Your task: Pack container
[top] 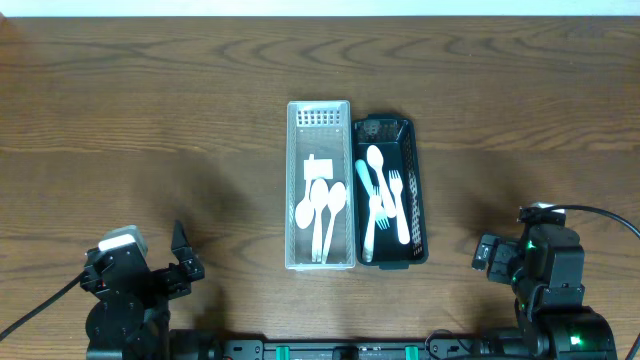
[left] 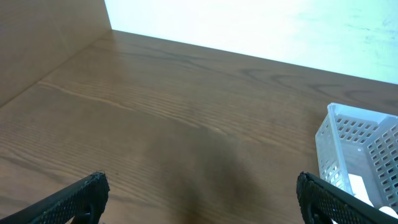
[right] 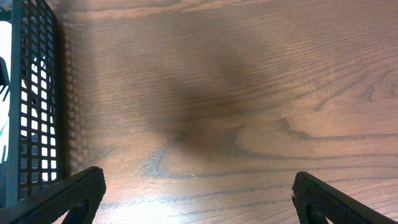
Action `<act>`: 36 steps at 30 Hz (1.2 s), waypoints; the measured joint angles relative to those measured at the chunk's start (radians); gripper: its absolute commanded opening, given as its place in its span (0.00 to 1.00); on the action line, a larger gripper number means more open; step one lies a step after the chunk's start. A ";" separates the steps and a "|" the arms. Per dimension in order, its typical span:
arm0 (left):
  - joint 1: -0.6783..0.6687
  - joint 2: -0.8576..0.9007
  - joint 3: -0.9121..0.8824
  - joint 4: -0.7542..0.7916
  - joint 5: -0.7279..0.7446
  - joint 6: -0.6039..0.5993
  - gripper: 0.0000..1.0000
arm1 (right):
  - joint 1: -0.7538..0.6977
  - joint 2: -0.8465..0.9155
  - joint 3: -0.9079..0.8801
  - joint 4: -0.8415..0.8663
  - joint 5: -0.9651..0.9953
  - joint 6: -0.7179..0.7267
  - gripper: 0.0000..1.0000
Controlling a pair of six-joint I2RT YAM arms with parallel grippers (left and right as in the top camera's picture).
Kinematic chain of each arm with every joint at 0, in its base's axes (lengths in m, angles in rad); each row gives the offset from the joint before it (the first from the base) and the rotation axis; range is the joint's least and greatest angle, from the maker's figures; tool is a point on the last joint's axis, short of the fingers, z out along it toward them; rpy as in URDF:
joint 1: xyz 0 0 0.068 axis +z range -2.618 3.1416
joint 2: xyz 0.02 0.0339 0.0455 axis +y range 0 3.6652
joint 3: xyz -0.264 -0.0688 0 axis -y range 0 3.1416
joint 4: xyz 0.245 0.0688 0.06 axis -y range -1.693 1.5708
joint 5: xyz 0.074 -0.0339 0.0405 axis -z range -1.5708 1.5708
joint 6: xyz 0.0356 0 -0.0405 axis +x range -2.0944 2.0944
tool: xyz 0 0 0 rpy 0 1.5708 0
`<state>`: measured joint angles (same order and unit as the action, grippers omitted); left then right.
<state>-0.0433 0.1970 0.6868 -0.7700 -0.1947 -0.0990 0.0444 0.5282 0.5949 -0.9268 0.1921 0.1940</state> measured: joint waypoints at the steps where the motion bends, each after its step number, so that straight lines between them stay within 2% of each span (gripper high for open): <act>1: 0.000 0.000 0.000 0.000 0.000 0.000 0.98 | 0.000 0.000 0.000 0.000 0.000 0.000 0.99; 9: 0.000 0.000 0.000 0.000 0.000 0.000 0.98 | 0.000 0.000 -0.001 0.011 -0.002 0.000 0.99; 19: 0.000 0.000 0.000 -0.001 0.000 0.000 0.98 | 0.000 -0.024 -0.002 0.288 -0.042 -0.044 0.99; 30: 0.000 0.000 0.000 -0.001 0.000 0.000 0.98 | 0.000 -0.393 -0.031 0.391 -0.064 -0.201 0.99; 36: 0.000 0.000 -0.002 -0.002 0.000 0.000 0.98 | 0.006 -0.503 -0.210 0.638 -0.068 -0.232 0.99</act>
<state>-0.0433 0.1970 0.6853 -0.7715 -0.1951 -0.0990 0.0502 0.0254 0.3847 -0.2886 0.1238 -0.0376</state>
